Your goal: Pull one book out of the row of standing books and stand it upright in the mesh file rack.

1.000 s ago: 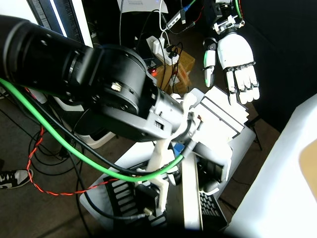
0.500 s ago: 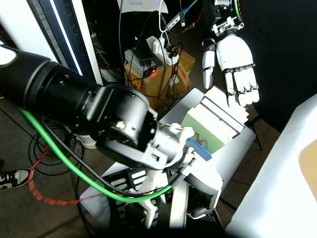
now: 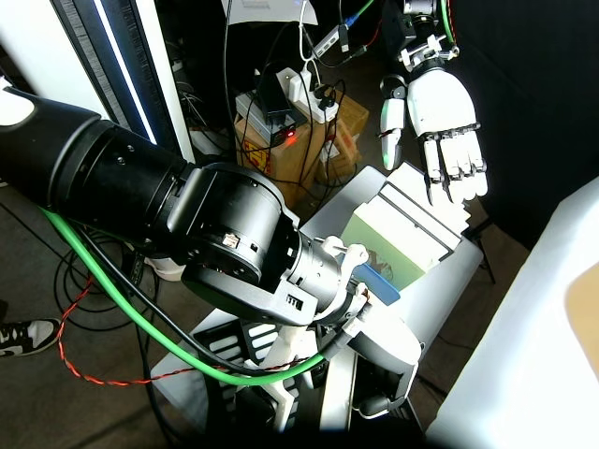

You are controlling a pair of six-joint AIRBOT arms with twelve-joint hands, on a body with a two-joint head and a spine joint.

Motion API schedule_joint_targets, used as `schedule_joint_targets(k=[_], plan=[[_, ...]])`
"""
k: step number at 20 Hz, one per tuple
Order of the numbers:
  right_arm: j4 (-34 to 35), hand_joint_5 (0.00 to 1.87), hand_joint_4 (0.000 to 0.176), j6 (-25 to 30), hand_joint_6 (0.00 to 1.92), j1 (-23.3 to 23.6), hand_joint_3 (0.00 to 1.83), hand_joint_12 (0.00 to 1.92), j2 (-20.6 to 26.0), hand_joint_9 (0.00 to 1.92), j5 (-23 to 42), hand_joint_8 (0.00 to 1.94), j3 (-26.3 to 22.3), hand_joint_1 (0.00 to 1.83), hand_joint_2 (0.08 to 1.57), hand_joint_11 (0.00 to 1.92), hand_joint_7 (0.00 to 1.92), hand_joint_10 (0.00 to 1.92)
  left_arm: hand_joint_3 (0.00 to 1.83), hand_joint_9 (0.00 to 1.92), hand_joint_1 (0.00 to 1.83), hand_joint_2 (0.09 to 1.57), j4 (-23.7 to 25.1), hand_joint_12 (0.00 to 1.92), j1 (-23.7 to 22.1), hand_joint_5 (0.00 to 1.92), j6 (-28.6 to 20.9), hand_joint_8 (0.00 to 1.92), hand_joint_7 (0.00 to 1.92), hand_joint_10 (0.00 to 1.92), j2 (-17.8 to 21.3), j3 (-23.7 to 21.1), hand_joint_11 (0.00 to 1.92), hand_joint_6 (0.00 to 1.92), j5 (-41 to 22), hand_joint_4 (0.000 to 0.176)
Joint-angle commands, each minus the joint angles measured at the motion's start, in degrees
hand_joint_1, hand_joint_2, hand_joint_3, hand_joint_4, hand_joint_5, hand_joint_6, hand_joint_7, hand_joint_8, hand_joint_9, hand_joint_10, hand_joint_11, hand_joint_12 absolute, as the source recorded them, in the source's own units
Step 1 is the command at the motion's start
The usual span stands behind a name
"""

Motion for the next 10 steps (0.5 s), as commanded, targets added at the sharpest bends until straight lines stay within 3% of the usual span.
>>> schedule_joint_targets(k=[1, 2, 3, 4, 6, 8, 9, 10], plan=[[-2.0, 0.76, 0.000, -0.6, 1.19, 0.5, 0.00, 1.70, 0.3, 0.98, -5.4, 1.30, 0.5, 1.22, 1.19, 0.84, 0.93, 1.33, 0.00, 0.00, 0.00, 1.44, -0.3, 0.00, -0.3, 0.00, -0.2, 0.00, 0.00, 0.00, -0.1, 0.4, 0.00, 0.00, -7.1, 0.066], [-2.0, 0.76, 0.000, -0.6, 1.19, 0.5, 0.00, 1.70, 0.3, 0.98, -5.4, 1.30, 0.6, 1.22, 1.19, 0.84, 0.93, 1.33, 0.00, 0.00, 0.00, 1.44, -0.3, 0.00, -0.3, 0.00, -0.2, 0.00, 0.00, 0.00, -0.1, 0.4, 0.00, 0.00, -7.1, 0.066], [-2.0, 0.15, 0.000, -0.6, 0.50, 0.5, 0.00, 1.10, 0.3, 0.20, -5.4, 0.48, 0.6, 1.08, 1.17, 0.17, 0.19, 0.69, 0.00, 0.00, 0.00, 1.44, -0.3, 0.00, -0.3, 0.00, -0.2, 0.00, 0.00, 0.00, -0.1, 0.5, 0.00, 0.00, -7.1, 0.074], [-2.0, 0.03, 0.000, -0.6, 0.20, 0.5, 0.00, 0.74, 0.3, 0.04, -5.4, 0.17, 0.6, 1.04, 1.12, 0.03, 0.04, 0.36, 0.00, 0.00, 0.00, 1.44, -0.3, 0.00, -0.3, 0.00, -0.2, 0.00, 0.00, 0.00, -0.2, 0.5, 0.00, 0.00, -7.1, 0.080], [-2.0, 0.00, 0.000, -0.6, 0.00, 0.3, 0.00, 0.02, 0.3, 0.00, -5.4, 0.00, 0.7, 0.97, 1.11, 0.00, 0.00, 0.01, 0.00, 0.00, 0.00, 1.44, -0.3, 0.00, -0.3, 0.00, -0.2, 0.00, 0.00, 0.00, -0.3, 0.5, 0.00, 0.00, -7.0, 0.073], [-2.0, 0.00, 0.000, -0.6, 0.00, 0.1, 0.00, 0.00, 0.3, 0.00, -5.4, 0.00, 0.7, 0.98, 1.02, 0.00, 0.00, 0.00, 0.00, 0.00, 0.00, 1.44, -0.3, 0.00, -0.2, 0.00, -0.3, 0.00, 0.00, 0.00, -0.3, 0.5, 0.00, 0.00, -7.1, 0.072], [-2.0, 0.00, 0.013, -0.6, 0.00, 0.1, 0.00, 0.00, 0.3, 0.00, -5.4, 0.00, 0.6, 0.91, 1.00, 0.00, 0.00, 0.00, 0.00, 0.00, 0.00, 1.44, -0.3, 0.00, -0.1, 0.00, -0.4, 0.00, 0.00, 0.00, -0.3, 0.6, 0.00, 0.00, -7.2, 0.075], [-2.0, 0.00, 0.007, -0.6, 0.00, 0.0, 0.00, 0.00, 0.3, 0.00, -5.5, 0.00, 0.6, 0.92, 0.98, 0.00, 0.00, 0.00, 0.00, 0.00, 0.00, 1.43, -0.3, 0.00, -0.1, 0.00, -0.5, 0.00, 0.00, 0.00, -0.3, 0.6, 0.00, 0.00, -7.2, 0.087]])
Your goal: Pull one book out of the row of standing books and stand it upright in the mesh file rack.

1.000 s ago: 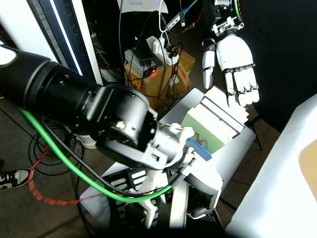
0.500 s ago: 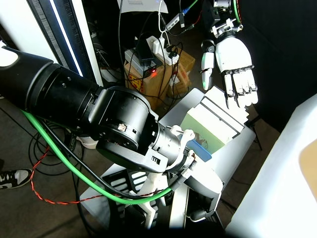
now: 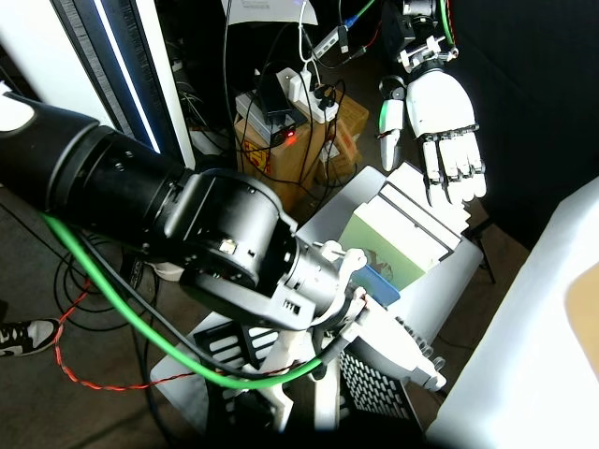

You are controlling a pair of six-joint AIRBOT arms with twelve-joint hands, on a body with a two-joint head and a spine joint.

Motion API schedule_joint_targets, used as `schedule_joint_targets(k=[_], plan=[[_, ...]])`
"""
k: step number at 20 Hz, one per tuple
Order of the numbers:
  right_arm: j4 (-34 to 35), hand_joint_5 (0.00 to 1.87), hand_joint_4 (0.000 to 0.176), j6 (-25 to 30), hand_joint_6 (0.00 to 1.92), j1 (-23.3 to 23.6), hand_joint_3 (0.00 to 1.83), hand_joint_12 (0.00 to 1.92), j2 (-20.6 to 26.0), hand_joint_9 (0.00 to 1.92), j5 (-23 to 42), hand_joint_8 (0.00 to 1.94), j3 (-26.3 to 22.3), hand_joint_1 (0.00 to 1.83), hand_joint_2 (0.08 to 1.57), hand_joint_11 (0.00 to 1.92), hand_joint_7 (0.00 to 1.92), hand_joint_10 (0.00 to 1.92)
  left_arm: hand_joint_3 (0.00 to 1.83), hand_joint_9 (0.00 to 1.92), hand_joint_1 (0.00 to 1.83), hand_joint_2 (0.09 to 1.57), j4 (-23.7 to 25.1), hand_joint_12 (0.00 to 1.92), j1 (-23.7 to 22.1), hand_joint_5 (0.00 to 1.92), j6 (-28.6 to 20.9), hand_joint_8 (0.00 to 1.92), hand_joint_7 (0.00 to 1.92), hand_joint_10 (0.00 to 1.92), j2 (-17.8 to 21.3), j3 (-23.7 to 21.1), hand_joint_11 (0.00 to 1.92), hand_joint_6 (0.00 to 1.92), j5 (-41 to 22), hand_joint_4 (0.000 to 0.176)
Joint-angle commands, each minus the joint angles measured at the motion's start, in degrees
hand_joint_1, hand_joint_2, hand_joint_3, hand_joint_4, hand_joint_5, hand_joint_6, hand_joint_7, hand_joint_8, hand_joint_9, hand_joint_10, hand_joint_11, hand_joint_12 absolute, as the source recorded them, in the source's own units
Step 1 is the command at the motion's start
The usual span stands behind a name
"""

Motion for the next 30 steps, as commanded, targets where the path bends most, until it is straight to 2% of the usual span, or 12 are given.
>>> schedule_joint_targets(k=[1, 3, 4, 6, 8, 9, 17, 20, 22, 26, 27, 30], plan=[[-2.0, 0.00, 0.000, -0.3, 0.00, 0.1, 0.00, 0.00, 0.4, 0.00, -4.9, 0.00, 0.0, 0.93, 0.94, 0.00, 0.00, 0.00, 0.00, 0.00, 0.00, 1.44, -0.3, 0.00, -0.2, 0.00, -0.3, 0.00, 0.00, 0.00, 0.0, 0.4, 0.00, 0.00, -7.1, 0.087], [-2.0, 0.00, 0.054, -0.3, 0.00, 0.1, 0.00, 0.00, 0.5, 0.00, -4.9, 0.00, -0.4, 0.92, 0.94, 0.00, 0.00, 0.00, 0.00, 0.00, 0.00, 1.44, -0.3, 0.00, -0.2, 0.00, -0.4, 0.00, 0.00, 0.00, -0.1, 0.4, 0.00, 0.00, -7.1, 0.083], [-2.0, 0.00, 0.054, -0.3, 0.00, 0.1, 0.00, 0.00, 0.9, 0.00, -4.9, 0.00, -0.7, 0.92, 0.94, 0.00, 0.00, 0.00, 0.00, 0.00, 0.00, 1.44, -0.3, 0.00, -0.1, 0.00, -0.4, 0.00, 0.00, 0.00, -0.1, 0.5, 0.00, 0.00, -7.1, 0.083], [-2.0, 0.00, 0.013, -0.3, 0.00, 0.1, 0.00, 0.00, 1.9, 0.00, -4.9, 0.00, -1.7, 0.89, 0.90, 0.00, 0.00, 0.00, 0.00, 0.00, 0.00, 1.45, -0.3, 0.00, 0.0, 0.00, -0.5, 0.00, 0.00, 0.00, -0.2, 0.5, 0.00, 0.00, -7.1, 0.086], [-2.0, 0.00, 0.014, -0.3, 0.00, 0.5, 0.00, 0.00, 2.4, 0.00, -4.9, 0.00, -3.1, 0.89, 0.93, 0.00, 0.00, 0.00, 0.00, 0.00, 0.00, 1.44, -0.3, 0.00, 0.2, 0.00, -1.2, 0.00, 0.00, 0.00, -0.3, 0.7, 0.00, 0.00, -7.1, 0.090], [-2.0, 0.00, 0.000, -0.3, 0.00, 1.5, 0.00, 0.00, 2.8, 0.00, -5.0, 0.00, -3.4, 0.93, 0.92, 0.00, 0.00, 0.00, 0.00, 0.00, 0.00, 1.44, -0.3, 0.00, 0.3, 0.00, -1.3, 0.00, 0.00, 0.00, -0.3, 0.8, 0.00, 0.00, -7.1, 0.091], [-2.0, 0.00, 0.000, -0.3, 0.00, 5.1, 0.00, 0.00, 6.8, 0.00, -6.1, 0.00, -8.9, 0.97, 0.95, 0.00, 0.00, 0.00, 0.00, 0.00, 0.00, 1.43, -0.3, 0.00, 0.3, 0.00, -1.8, 0.00, 0.00, 0.00, -0.5, 0.7, 0.00, 0.00, -7.1, 0.085], [-2.0, 0.00, 0.054, -0.3, 0.00, 5.9, 0.00, 0.00, 10.8, 0.00, -6.4, 0.00, -15.0, 0.91, 0.96, 0.00, 0.00, 0.00, 0.00, 0.00, 0.00, 1.44, -1.2, 0.00, 0.9, 0.00, -1.9, 0.00, 0.00, 0.00, -0.1, 0.2, 0.00, 0.00, -7.4, 0.087], [-2.0, 0.00, 0.060, -0.3, 0.00, 6.0, 0.00, 0.00, 12.7, 0.00, -6.8, 0.00, -18.3, 0.93, 0.95, 0.00, 0.00, 0.00, 0.00, 0.00, 0.00, 1.44, -2.3, 0.00, 1.8, 0.00, -1.9, 0.00, 0.00, 0.00, 0.5, -0.2, 0.00, 0.00, -8.0, 0.098], [-2.0, 0.00, 0.005, -0.3, 0.00, 6.0, 0.01, 0.00, 17.6, 0.00, -9.0, 0.00, -24.5, 0.76, 0.98, 0.00, 0.00, 0.00, 0.00, 0.00, 0.03, 1.45, -4.1, 0.00, 3.1, 0.00, -1.9, 0.00, 0.00, 0.00, 1.4, -1.1, 0.00, 0.00, -9.1, 0.091], [-1.2, 0.00, 0.005, -0.3, 0.00, 5.6, 0.01, 0.00, 18.6, 0.00, -9.5, 0.00, -25.8, 0.73, 0.99, 0.00, 0.00, 0.00, 0.00, 0.00, 0.01, 1.45, -4.7, 0.00, 3.5, 0.00, -1.9, 0.00, 0.00, 0.00, 1.7, -1.3, 0.00, 0.00, -9.5, 0.108], [6.1, 0.00, 0.000, -0.4, 0.00, 4.3, 0.02, 0.00, 20.7, 0.00, -11.4, 0.00, -28.4, 0.72, 1.01, 0.00, 0.00, 0.00, 0.00, 0.00, 0.05, 1.44, -6.5, 0.00, 4.7, 0.00, -1.9, 0.00, 0.00, 0.00, 2.4, -1.9, 0.00, 0.00, -10.8, 0.102]])
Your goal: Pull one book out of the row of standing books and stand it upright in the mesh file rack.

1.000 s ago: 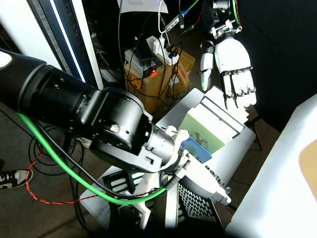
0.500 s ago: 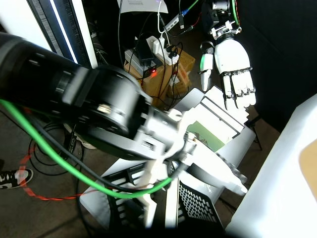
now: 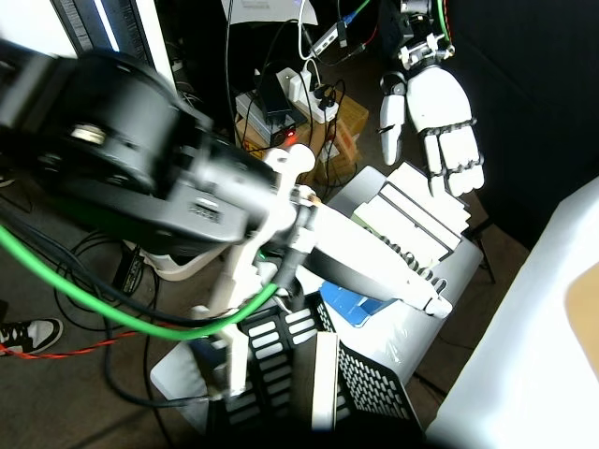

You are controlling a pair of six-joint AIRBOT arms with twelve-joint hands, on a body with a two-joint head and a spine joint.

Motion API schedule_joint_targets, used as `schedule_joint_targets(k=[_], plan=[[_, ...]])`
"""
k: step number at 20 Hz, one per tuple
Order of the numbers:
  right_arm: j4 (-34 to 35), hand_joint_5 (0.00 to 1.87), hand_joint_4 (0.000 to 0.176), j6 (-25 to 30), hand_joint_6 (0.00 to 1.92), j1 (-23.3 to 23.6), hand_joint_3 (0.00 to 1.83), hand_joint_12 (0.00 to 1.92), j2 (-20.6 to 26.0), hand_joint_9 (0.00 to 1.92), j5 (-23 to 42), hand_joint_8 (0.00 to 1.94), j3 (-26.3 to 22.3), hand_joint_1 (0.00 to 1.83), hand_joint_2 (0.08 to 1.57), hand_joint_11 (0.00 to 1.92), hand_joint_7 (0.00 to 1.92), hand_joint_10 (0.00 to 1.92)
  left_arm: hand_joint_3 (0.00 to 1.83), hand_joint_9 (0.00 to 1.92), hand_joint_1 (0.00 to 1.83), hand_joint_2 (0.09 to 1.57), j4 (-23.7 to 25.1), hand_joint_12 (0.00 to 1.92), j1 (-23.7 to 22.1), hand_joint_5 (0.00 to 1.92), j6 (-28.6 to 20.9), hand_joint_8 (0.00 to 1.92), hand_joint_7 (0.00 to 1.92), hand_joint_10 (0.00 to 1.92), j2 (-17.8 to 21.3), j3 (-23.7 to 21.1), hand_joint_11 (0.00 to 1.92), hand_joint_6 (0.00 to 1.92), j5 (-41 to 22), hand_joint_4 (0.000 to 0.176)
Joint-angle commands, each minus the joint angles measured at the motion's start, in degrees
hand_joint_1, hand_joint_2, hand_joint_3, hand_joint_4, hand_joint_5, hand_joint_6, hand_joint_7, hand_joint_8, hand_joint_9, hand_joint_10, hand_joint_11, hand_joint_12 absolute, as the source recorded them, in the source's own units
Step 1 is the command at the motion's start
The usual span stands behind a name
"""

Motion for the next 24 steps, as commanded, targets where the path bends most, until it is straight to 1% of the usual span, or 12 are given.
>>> schedule_joint_targets(k=[1, 3, 5, 7, 9, 12, 14, 16, 18, 20, 22, 24], plan=[[1.1, 0.00, 0.000, -0.3, 0.00, 0.1, 0.03, 0.00, 0.4, 0.00, -7.3, 0.00, -1.0, 0.69, 1.03, 0.00, 0.00, 0.00, 0.00, 0.00, 0.06, 1.44, -0.8, 0.00, -0.1, 0.00, -0.1, 0.00, 0.00, 0.00, 0.9, -0.2, 0.00, 0.00, -7.8, 0.097], [3.2, 0.00, 0.006, -0.2, 0.00, -0.9, 0.03, 0.00, 1.2, 0.00, -10.1, 0.00, -2.7, 0.67, 1.05, 0.00, 0.00, 0.00, 0.00, 0.00, 0.10, 1.44, -1.8, 0.00, 0.5, 0.00, -0.1, 0.00, 0.00, 0.00, 1.4, -0.6, 0.00, 0.00, -8.5, 0.089], [4.0, 0.00, 0.052, -0.1, 0.00, -1.4, 0.03, 0.00, 1.2, 0.00, -12.0, 0.00, -3.9, 0.62, 1.05, 0.00, 0.00, 0.00, 0.00, 0.00, 0.06, 1.44, -2.8, 0.00, 1.2, 0.00, -0.1, 0.00, 0.00, 0.00, 1.9, -1.0, 0.00, 0.00, -9.0, 0.096], [-1.6, 0.00, 0.084, 9.0, 0.00, -1.7, 0.02, 0.00, 0.7, 0.00, -13.8, 0.00, -3.8, 0.57, 1.05, 0.00, 0.00, 0.00, 0.00, 0.00, 0.08, 1.43, -3.7, 0.00, 1.6, 0.00, -0.1, 0.00, 0.00, 0.00, 2.5, -1.4, 0.00, 0.00, -9.3, 0.074], [-8.0, 0.00, 0.067, 21.2, 0.00, -2.1, 0.00, 0.00, 0.1, 0.00, -16.1, 0.00, -2.6, 0.56, 1.01, 0.00, 0.00, 0.00, 0.00, 0.00, 0.11, 1.43, -4.6, 0.00, 2.2, 0.00, -0.1, 0.00, 0.00, 0.00, 3.1, -1.8, 0.00, 0.00, -9.4, 0.084], [-8.0, 0.00, 0.131, 24.8, 0.00, -2.1, 0.02, 0.01, 0.5, 0.00, -19.1, 0.00, -2.9, 0.62, 1.05, 0.02, 0.00, 0.00, 0.00, 0.00, 0.16, 1.42, -5.6, 0.00, 2.8, 0.00, -0.1, 0.00, 0.00, 0.00, 3.7, -2.3, 0.00, 0.00, -10.0, 0.075], [-8.0, 0.00, 0.089, 27.3, 0.00, -2.1, 0.00, 0.54, 0.7, 0.00, -20.6, 0.00, -2.8, 0.56, 1.08, 0.00, 0.00, 0.00, 0.00, 0.00, 0.13, 1.42, -6.2, 0.00, 3.1, 0.00, 0.0, 0.00, 0.00, 0.00, 3.9, -2.5, 0.00, 0.00, -10.3, 0.060], [-8.0, 0.00, 0.125, 30.4, 0.00, -2.7, 0.00, 1.03, 1.0, 0.00, -22.5, 0.00, -2.6, 0.65, 1.00, 0.00, 0.00, 0.00, 0.00, 0.00, 0.05, 1.42, -6.6, 0.00, 3.3, 0.00, 0.0, 0.00, 0.00, 0.00, 4.1, -2.7, 0.00, 0.00, -10.6, 0.063], [-8.0, 0.00, 0.110, 35.6, 0.00, -4.9, 0.01, 1.24, 1.9, 0.00, -25.5, 0.00, -2.7, 0.65, 1.10, 0.00, 0.00, 0.00, 0.00, 0.00, 0.09, 1.43, -6.8, 0.00, 3.5, 0.00, 0.0, 0.00, 0.00, 0.00, 4.1, -2.8, 0.00, 0.00, -10.9, 0.058], [-8.0, 0.00, 0.061, 39.3, 0.00, -6.9, 0.01, 0.80, 2.6, 0.00, -28.6, 0.00, -3.4, 0.63, 1.21, 0.00, 0.00, 0.00, 0.00, 0.00, 0.07, 1.43, -7.1, 0.00, 3.8, 0.00, -0.1, 0.00, 0.00, 0.00, 4.1, -2.9, 0.00, 0.00, -11.4, 0.070], [-8.0, 0.00, 0.066, 47.3, 0.00, -11.3, 0.00, 0.07, 4.4, 0.00, -35.0, 0.00, -4.4, 0.52, 1.20, 0.00, 0.00, 0.00, 0.00, 0.00, 0.02, 1.42, -7.3, 0.00, 4.0, 0.00, -0.1, 0.00, 0.00, 0.00, 4.2, -3.1, 0.00, 0.00, -11.6, 0.085], [-8.0, 0.00, 0.092, 58.4, 0.00, -17.6, 0.00, 0.00, 7.2, 0.00, -43.1, 0.00, -4.2, 0.48, 1.09, 0.00, 0.00, 0.00, 0.00, 0.00, 0.07, 1.42, -7.4, 0.00, 4.2, 0.00, -0.1, 0.00, 0.00, 0.00, 4.2, -3.1, 0.00, 0.00, -11.7, 0.074]])
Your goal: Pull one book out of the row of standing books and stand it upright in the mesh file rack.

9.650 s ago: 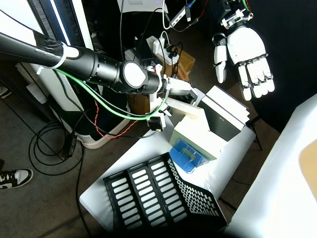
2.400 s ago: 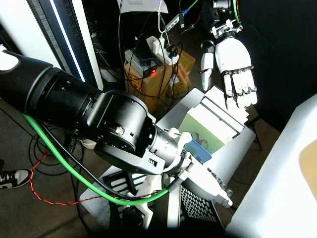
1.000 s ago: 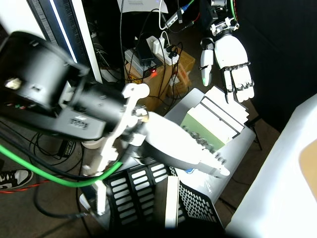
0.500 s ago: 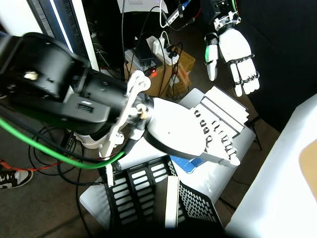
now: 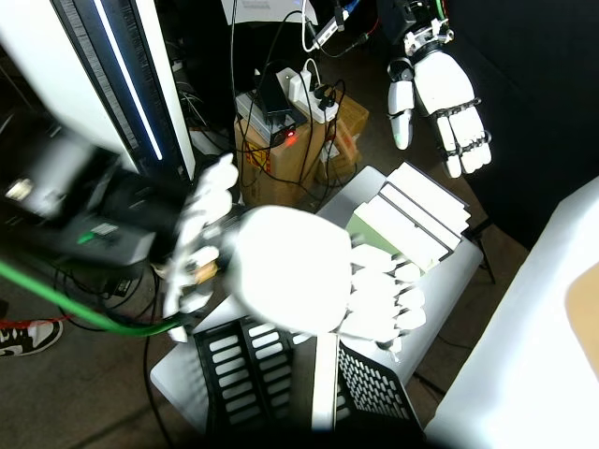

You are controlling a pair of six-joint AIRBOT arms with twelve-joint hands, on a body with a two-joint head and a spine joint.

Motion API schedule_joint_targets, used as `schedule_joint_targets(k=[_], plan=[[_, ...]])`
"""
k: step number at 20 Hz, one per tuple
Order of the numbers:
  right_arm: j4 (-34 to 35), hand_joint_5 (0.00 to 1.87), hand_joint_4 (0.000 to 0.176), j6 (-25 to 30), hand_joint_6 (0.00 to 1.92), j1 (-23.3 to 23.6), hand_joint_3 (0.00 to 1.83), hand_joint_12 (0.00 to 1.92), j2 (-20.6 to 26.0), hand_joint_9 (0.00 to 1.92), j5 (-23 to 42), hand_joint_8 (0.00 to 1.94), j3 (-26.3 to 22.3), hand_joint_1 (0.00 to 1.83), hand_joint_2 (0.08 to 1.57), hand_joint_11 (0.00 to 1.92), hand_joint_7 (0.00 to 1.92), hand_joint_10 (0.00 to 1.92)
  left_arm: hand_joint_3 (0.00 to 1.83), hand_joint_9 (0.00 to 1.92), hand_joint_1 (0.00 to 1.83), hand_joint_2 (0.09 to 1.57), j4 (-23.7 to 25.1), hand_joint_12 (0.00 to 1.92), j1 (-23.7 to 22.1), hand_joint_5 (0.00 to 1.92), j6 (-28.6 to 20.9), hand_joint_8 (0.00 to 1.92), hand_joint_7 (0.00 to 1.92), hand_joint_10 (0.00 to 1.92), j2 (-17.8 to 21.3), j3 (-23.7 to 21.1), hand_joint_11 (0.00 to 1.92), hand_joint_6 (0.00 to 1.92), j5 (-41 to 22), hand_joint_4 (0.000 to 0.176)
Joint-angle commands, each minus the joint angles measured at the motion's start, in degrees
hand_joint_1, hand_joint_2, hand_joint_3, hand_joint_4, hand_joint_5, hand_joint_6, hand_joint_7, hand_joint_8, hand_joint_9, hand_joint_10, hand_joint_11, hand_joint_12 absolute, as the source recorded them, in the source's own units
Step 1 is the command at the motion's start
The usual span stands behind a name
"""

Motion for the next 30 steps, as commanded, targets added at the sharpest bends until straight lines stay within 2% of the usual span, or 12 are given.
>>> schedule_joint_targets(k=[1, 2, 3, 5, 8, 9, 14, 16, 18, 23, 24, 30], plan=[[-2.0, 0.00, 0.068, 6.3, 0.00, -2.8, 0.00, 0.00, 1.2, 0.00, -14.1, 0.00, 1.5, 0.47, 1.08, 0.00, 0.00, 0.00, 0.00, 0.00, 0.06, 1.42, -0.9, 0.00, 0.1, 0.00, -0.2, 0.00, 0.00, 0.00, 0.8, 0.2, 0.00, 0.00, -6.7, 0.082], [-2.0, 0.00, 0.012, 14.1, 0.00, -7.7, 0.00, 0.00, 1.0, 0.00, -18.9, 0.00, 2.8, 0.46, 1.11, 0.00, 0.00, 0.00, 0.00, 0.00, 0.06, 1.42, -0.9, 0.00, 0.1, 0.00, -0.3, 0.00, 0.00, 0.00, 0.8, 0.2, 0.00, 0.00, -6.8, 0.083], [-2.0, 0.00, 0.000, 20.7, 0.00, -10.6, 0.00, 0.00, 1.0, 0.00, -22.5, 0.00, 3.8, 0.48, 1.11, 0.00, 0.00, 0.00, 0.00, 0.00, 0.05, 1.42, -0.8, 0.00, 0.0, 0.00, -0.3, 0.00, 0.00, 0.00, 0.8, 0.1, 0.00, 0.00, -6.7, 0.089], [-2.0, 0.00, 0.000, 25.8, 0.00, -14.3, 0.00, 0.00, 1.2, 0.00, -26.9, 0.00, 3.9, 0.42, 1.11, 0.00, 0.00, 0.00, 0.00, 0.00, 0.08, 1.42, -0.8, 0.00, 0.2, 0.00, -0.5, 0.00, 0.00, 0.00, 1.0, -0.4, 0.00, 0.00, -8.1, 0.073], [-2.0, 0.00, 0.008, 28.6, 0.00, -18.2, 0.00, 0.00, 1.4, 0.00, -31.2, 0.00, 2.5, 0.41, 1.07, 0.00, 0.00, 0.00, 0.00, 0.00, 0.14, 1.42, -0.2, 0.00, 1.6, 0.00, -2.9, 0.00, 0.00, 0.00, 1.6, -1.2, 0.00, 0.00, -11.2, 0.076], [-2.0, 0.00, 0.018, 28.6, 0.00, -19.2, 0.00, 0.00, 1.7, 0.00, -31.9, 0.00, 2.0, 0.45, 1.06, 0.00, 0.00, 0.00, 0.00, 0.00, 0.15, 1.43, 0.0, 0.00, 1.8, 0.00, -3.3, 0.00, 0.00, 0.00, 1.7, -1.5, 0.00, 0.00, -12.0, 0.054], [-2.0, 0.00, 0.006, 28.6, 0.00, -23.4, 0.01, 0.00, 2.0, 0.00, -34.2, 0.00, -0.2, 0.51, 1.13, 0.00, 0.00, 0.00, 0.00, 0.00, 0.10, 1.44, 1.4, 0.00, 3.0, 0.00, -5.7, 0.00, 0.00, 0.00, 1.9, -2.7, 0.00, 0.00, -16.7, 0.072], [-2.0, 0.00, 0.016, 28.6, 0.00, -25.3, 0.03, 0.00, 2.0, 0.00, -34.2, 0.00, -0.7, 0.52, 1.18, 0.00, 0.00, 0.00, 0.00, 0.00, 0.07, 1.44, 1.7, 0.00, 3.7, 0.00, -6.4, 0.00, 0.00, 0.00, 1.9, -3.2, 0.00, 0.00, -18.5, 0.055], [-2.0, 0.00, 0.000, 28.6, 0.00, -27.3, 0.04, 0.00, 2.0, 0.02, -33.7, 0.00, -1.0, 0.48, 1.22, 0.00, 0.00, 0.01, 0.00, 0.00, 0.02, 1.44, 1.8, 0.00, 4.1, 0.00, -7.0, 0.00, 0.00, 0.00, 1.9, -3.6, 0.00, 0.00, -19.9, 0.084], [-2.0, 0.00, 0.000, 28.6, 0.00, -30.1, 0.03, 0.00, 1.7, 0.00, -32.5, 0.00, -1.7, 0.46, 1.20, 0.00, 0.00, 0.00, 0.00, 0.00, 0.03, 1.44, 2.1, 0.00, 5.0, 0.00, -8.7, 0.00, 0.00, 0.00, 1.4, -3.9, 0.00, 0.00, -22.1, 0.072], [-2.0, 0.00, 0.017, 28.6, 0.00, -30.3, 0.01, 0.00, 1.1, 0.00, -31.5, 0.00, -1.5, 0.48, 1.17, 0.00, 0.00, 0.00, 0.00, 0.00, 0.03, 1.44, 2.1, 0.00, 5.2, 0.00, -9.0, 0.00, 0.00, 0.00, 1.1, -3.9, 0.00, 0.00, -22.4, 0.074], [-2.0, 0.00, 0.000, 28.4, 0.00, -30.5, 0.00, 0.00, -0.8, 0.00, -27.8, 0.00, 0.0, 0.39, 1.16, 0.00, 0.00, 0.00, 0.00, 0.00, 0.14, 1.44, 2.3, 0.00, 5.6, 0.00, -9.7, 0.00, 0.00, 0.00, 0.4, -3.9, 0.00, 0.00, -22.7, 0.068]])
